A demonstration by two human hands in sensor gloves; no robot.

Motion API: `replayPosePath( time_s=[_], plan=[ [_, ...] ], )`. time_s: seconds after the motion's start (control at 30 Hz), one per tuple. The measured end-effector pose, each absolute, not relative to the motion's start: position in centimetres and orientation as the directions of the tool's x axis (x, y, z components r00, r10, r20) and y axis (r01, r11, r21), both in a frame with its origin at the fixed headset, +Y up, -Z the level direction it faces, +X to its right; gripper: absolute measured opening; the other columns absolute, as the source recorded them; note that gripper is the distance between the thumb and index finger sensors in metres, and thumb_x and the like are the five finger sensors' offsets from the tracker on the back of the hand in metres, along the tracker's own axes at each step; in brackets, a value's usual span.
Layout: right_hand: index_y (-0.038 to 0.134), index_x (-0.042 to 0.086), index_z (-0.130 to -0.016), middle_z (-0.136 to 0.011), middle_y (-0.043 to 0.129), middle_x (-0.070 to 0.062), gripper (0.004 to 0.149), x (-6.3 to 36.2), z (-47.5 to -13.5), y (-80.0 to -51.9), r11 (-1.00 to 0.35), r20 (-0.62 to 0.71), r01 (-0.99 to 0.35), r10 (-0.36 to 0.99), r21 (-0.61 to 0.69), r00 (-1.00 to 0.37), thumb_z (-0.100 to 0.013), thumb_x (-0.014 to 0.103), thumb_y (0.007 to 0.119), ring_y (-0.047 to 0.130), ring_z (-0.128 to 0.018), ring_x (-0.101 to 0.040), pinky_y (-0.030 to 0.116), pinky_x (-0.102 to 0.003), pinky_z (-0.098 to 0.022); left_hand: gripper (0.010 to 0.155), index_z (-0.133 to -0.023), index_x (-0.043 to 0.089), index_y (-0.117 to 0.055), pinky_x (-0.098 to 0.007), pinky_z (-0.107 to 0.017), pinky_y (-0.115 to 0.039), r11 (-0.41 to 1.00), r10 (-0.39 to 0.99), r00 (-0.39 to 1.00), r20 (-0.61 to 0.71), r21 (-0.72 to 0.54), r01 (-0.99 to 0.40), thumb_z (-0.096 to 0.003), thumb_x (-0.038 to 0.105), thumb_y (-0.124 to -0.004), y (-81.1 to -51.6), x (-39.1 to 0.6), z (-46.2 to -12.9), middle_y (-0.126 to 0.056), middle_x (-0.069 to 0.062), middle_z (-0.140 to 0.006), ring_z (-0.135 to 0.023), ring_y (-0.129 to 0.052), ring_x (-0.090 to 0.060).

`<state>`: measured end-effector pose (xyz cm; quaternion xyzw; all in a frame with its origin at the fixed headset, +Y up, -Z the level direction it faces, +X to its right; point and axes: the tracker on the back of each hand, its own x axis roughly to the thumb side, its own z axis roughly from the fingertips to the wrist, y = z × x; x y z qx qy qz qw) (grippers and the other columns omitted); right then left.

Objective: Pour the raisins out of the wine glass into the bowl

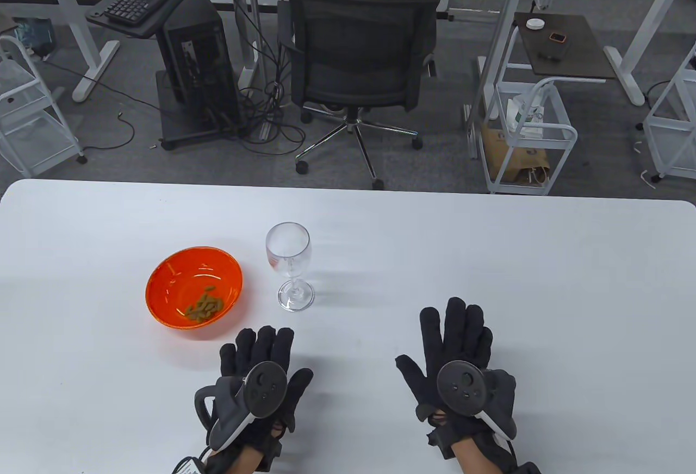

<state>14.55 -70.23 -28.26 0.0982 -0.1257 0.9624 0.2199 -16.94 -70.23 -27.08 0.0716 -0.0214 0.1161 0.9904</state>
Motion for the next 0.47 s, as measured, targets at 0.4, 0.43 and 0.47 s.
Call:
replayPosePath(
  time_s=[0.4, 0.43, 0.47],
  plan=[
    [0.031, 0.012, -0.110, -0.115, 0.012, -0.028, 0.083, 11.3, -27.8, -71.7, -0.878, 0.319, -0.478, 0.453, 0.001, -0.832, -0.052, 0.054, 0.074, 0.014, -0.098, -0.065, 0.016, -0.074, -0.068, 0.079, -0.109, 0.029, -0.058, -0.061, -0.075, -0.044, 0.908, 0.418, 0.908, 0.014, 0.026, -0.418, -0.0405, 0.062, -0.079, -71.2, -17.7, -27.6, -0.067, -0.012, -0.116, -0.105, -0.061, -0.043],
    [0.031, 0.012, -0.110, -0.115, 0.012, -0.028, 0.083, 11.1, -27.6, -71.8, -0.877, 0.323, -0.480, 0.459, 0.015, -0.828, -0.053, 0.054, 0.073, 0.015, -0.099, -0.065, 0.016, -0.074, -0.069, 0.079, -0.109, 0.028, -0.057, -0.060, -0.074, -0.046, 0.875, 0.484, 0.875, -0.023, -0.003, -0.485, -0.0406, 0.062, -0.079, -71.5, -18.3, -27.8, -0.068, -0.012, -0.116, -0.104, -0.064, -0.042],
    [0.031, 0.012, -0.110, -0.115, 0.013, -0.028, 0.083, 10.9, -27.5, -71.9, -0.876, 0.326, -0.482, 0.460, 0.013, -0.826, -0.052, 0.054, 0.074, 0.016, -0.099, -0.065, 0.017, -0.074, -0.069, 0.079, -0.109, 0.028, -0.057, -0.060, -0.074, -0.049, 0.841, 0.539, 0.840, -0.061, -0.018, -0.541, -0.0406, 0.062, -0.079, -71.7, -18.8, -27.9, -0.070, -0.011, -0.115, -0.103, -0.068, -0.041]
  ],
)
